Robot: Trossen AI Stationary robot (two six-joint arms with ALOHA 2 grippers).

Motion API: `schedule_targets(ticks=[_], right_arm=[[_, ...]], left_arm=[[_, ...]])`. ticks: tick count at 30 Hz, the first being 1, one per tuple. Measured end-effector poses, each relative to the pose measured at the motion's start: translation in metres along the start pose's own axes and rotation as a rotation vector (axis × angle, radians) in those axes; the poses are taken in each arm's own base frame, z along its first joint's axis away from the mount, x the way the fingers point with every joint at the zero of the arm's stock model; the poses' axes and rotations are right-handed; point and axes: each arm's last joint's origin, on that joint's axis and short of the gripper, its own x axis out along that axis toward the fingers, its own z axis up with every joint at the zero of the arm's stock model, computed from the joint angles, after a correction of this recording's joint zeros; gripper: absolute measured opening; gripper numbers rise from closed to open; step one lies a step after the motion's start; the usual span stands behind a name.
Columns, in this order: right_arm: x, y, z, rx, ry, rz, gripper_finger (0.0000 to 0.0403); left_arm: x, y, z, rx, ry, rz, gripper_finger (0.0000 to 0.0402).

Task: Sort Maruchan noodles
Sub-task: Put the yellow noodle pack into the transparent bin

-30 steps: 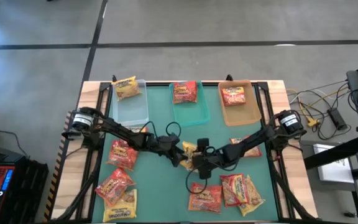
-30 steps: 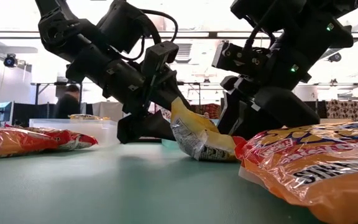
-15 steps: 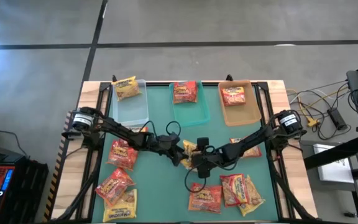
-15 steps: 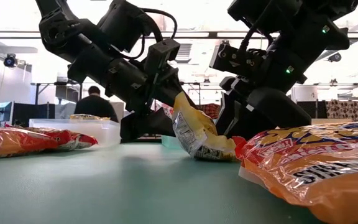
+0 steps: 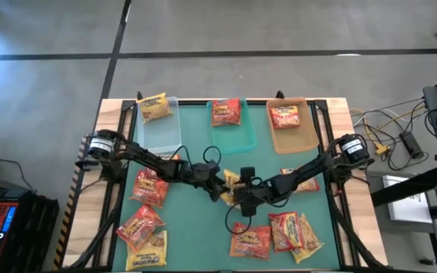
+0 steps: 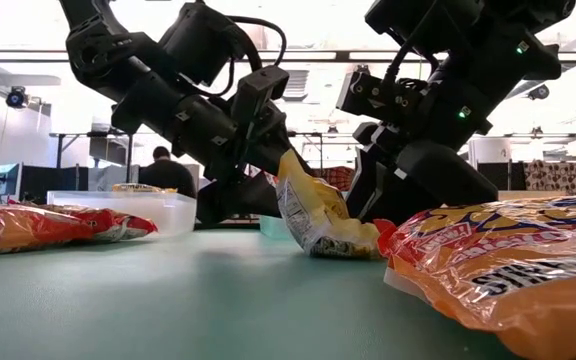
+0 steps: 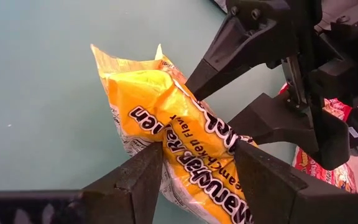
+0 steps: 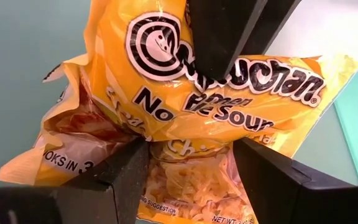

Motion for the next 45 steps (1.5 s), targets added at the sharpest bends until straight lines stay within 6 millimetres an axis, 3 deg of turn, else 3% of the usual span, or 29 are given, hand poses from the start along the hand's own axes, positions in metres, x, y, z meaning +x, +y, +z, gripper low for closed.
schedule_targets(ticks=[12,19,32,45], right_arm=[[-0.001,-0.001,0.002,0.006,-0.011,0.001,0.0224],[-0.001,-0.001,0.002,0.124,-0.005,0.007,0.0224],[-0.002,0.000,-0.006,0.187,0.083,0.027,0.0224],[-0.001,-0.001,-0.003,0.170,0.037,0.034,0.0224]], left_arm=[[0.000,0.000,0.000,0.088,0.013,-0.023,0.0221],[0.000,0.004,0.006,-0.028,0.014,-0.029,0.0223],[-0.003,0.013,0.019,-0.028,0.043,-0.055,0.0224],[0.014,0.023,0.008,-0.139,0.057,-0.089,0.0224]])
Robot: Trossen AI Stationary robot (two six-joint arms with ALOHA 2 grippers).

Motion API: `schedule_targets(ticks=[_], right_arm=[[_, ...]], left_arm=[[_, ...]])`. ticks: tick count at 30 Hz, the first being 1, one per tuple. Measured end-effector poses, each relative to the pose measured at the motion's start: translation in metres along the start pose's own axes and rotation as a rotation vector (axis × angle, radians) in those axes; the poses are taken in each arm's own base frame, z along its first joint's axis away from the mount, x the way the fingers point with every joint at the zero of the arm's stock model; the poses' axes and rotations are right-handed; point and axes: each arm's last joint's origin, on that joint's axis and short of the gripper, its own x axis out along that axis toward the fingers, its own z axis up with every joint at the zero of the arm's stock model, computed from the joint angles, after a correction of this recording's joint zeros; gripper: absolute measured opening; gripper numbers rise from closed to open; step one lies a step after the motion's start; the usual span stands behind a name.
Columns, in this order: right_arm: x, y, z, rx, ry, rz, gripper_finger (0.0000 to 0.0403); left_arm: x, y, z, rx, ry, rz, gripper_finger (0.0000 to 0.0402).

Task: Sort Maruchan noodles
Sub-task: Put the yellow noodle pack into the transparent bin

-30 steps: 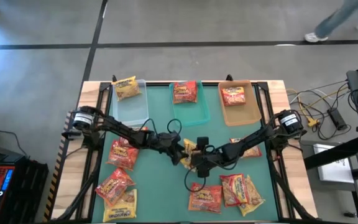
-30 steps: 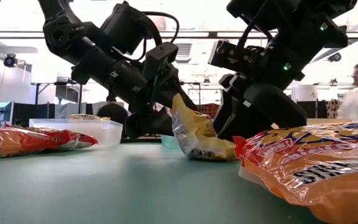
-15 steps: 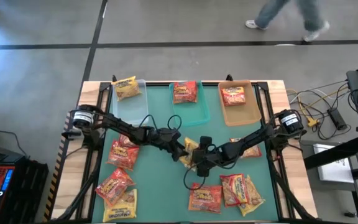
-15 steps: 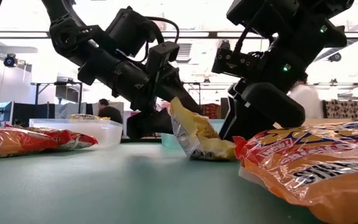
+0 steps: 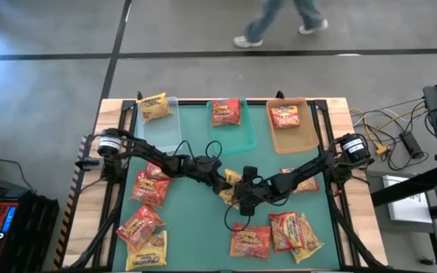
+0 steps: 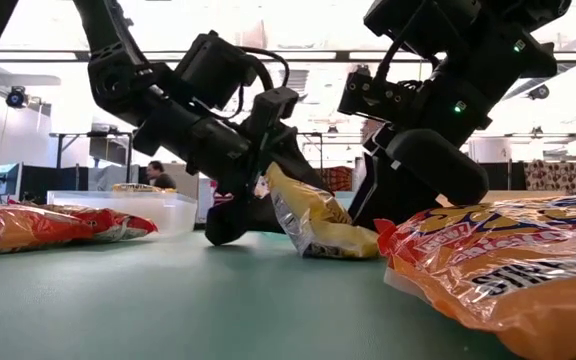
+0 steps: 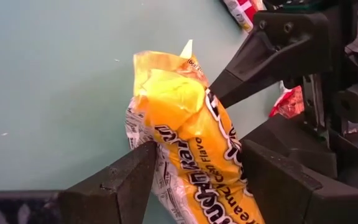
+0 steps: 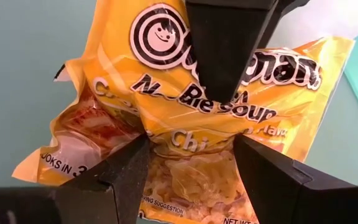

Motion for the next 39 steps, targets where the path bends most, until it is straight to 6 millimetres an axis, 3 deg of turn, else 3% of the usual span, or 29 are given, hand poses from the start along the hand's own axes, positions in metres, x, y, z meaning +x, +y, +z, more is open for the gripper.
schedule_targets(ticks=[12,18,26,33,39], right_arm=[[0.000,0.000,0.001,-0.017,-0.015,-0.004,0.0224],[-0.002,0.000,0.002,-0.007,-0.019,0.004,0.0224],[-0.026,-0.006,0.014,0.140,0.019,0.092,0.0224],[-0.053,-0.015,0.016,0.239,0.113,0.150,0.0224],[-0.061,-0.017,0.014,0.298,0.161,0.185,0.0224]], left_arm=[[0.004,0.001,0.000,0.002,0.010,-0.004,0.0220],[0.005,0.001,-0.001,0.001,0.036,-0.020,0.0179],[0.003,0.000,0.001,0.000,0.094,-0.075,0.0119],[-0.004,0.001,0.010,0.036,0.134,-0.116,0.0112],[-0.018,-0.003,0.023,0.090,0.130,-0.105,0.0111]])
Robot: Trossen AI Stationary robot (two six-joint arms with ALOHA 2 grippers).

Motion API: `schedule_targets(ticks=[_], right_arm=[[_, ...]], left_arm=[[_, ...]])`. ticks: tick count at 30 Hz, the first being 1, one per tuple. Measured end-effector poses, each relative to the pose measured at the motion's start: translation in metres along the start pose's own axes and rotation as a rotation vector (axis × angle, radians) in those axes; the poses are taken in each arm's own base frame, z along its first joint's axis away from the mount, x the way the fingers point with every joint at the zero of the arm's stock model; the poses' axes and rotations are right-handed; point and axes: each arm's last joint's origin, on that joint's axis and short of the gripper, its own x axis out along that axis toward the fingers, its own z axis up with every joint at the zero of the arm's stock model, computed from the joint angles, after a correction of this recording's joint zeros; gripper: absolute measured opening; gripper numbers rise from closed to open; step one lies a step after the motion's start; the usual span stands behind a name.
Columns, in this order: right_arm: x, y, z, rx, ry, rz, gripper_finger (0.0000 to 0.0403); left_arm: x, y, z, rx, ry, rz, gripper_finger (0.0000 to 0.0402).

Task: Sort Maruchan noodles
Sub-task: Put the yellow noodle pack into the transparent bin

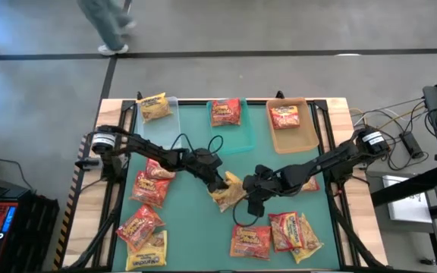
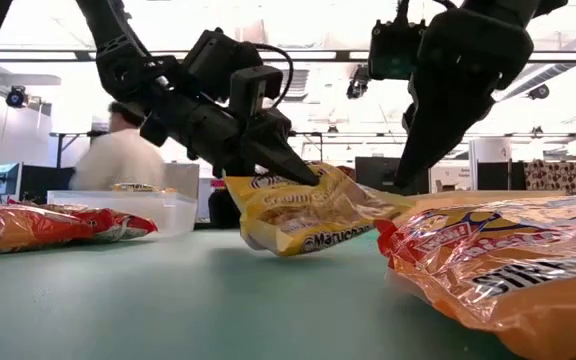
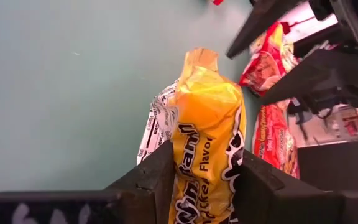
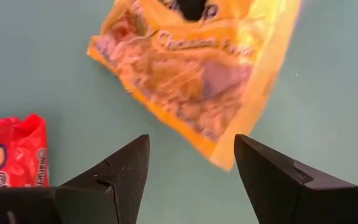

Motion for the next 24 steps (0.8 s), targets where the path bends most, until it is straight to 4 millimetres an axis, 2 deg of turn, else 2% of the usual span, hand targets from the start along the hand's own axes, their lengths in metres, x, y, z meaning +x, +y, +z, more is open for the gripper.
schedule_targets(ticks=[7,14,19,24], right_arm=[[-0.001,0.000,-0.001,-0.003,0.011,-0.005,0.0224],[0.000,-0.001,-0.001,-0.003,0.011,-0.007,0.0224],[0.001,-0.005,0.001,0.012,0.008,-0.016,0.0224],[0.002,-0.011,0.005,0.029,0.006,-0.028,0.0224]], left_arm=[[-0.036,-0.011,0.022,0.089,-0.035,0.056,0.0111],[-0.101,-0.018,0.047,0.171,-0.110,0.189,0.0111],[-0.150,-0.013,0.058,0.201,-0.175,0.353,0.0111],[-0.192,0.003,0.064,0.228,-0.232,0.577,0.0111]])
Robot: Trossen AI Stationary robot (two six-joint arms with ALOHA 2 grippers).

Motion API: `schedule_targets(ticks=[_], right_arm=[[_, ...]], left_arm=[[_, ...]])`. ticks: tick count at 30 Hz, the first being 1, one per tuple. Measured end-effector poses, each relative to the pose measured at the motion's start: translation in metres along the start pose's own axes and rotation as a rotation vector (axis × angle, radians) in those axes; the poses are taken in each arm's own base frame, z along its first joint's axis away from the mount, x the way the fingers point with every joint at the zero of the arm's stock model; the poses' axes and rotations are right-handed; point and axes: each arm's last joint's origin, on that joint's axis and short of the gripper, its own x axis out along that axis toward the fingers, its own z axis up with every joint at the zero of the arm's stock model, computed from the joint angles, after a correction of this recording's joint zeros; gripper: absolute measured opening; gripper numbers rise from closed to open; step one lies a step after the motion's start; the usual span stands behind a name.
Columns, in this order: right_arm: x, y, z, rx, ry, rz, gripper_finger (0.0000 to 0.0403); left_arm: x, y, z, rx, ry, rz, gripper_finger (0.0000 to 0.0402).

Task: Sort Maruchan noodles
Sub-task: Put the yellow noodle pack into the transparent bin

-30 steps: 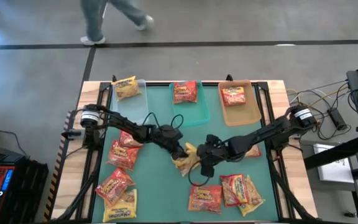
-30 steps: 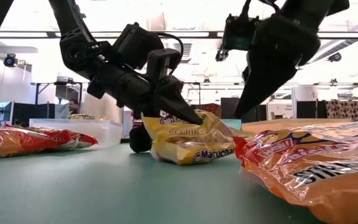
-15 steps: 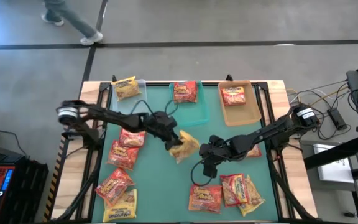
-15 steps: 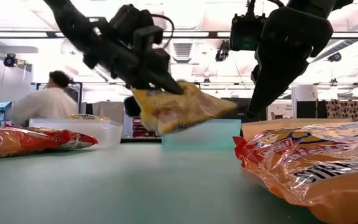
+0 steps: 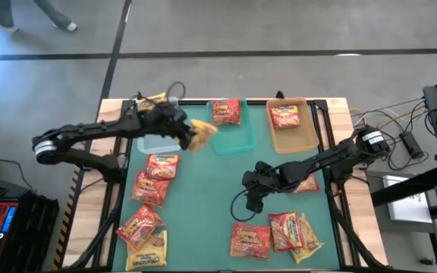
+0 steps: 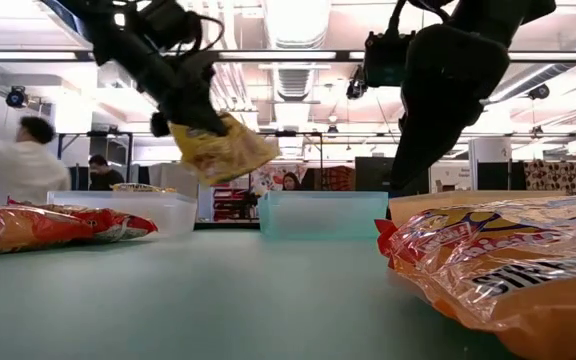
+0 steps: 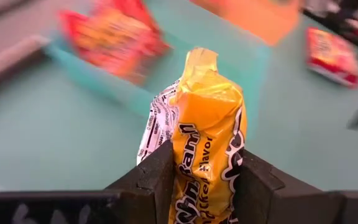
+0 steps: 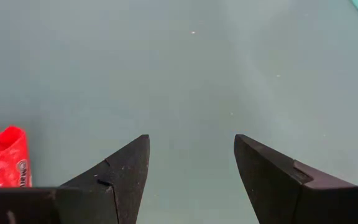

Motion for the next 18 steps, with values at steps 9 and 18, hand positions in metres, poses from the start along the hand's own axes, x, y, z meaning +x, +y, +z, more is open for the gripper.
schedule_targets(ticks=[9,18], right_arm=[[0.001,-0.006,0.003,0.017,-0.002,-0.010,0.0224],[0.001,-0.006,0.003,0.015,-0.002,-0.010,0.0224]], left_arm=[[-0.040,0.063,0.026,0.093,0.097,0.463,0.0111],[-0.030,0.103,0.014,0.133,0.416,0.643,0.0111]])
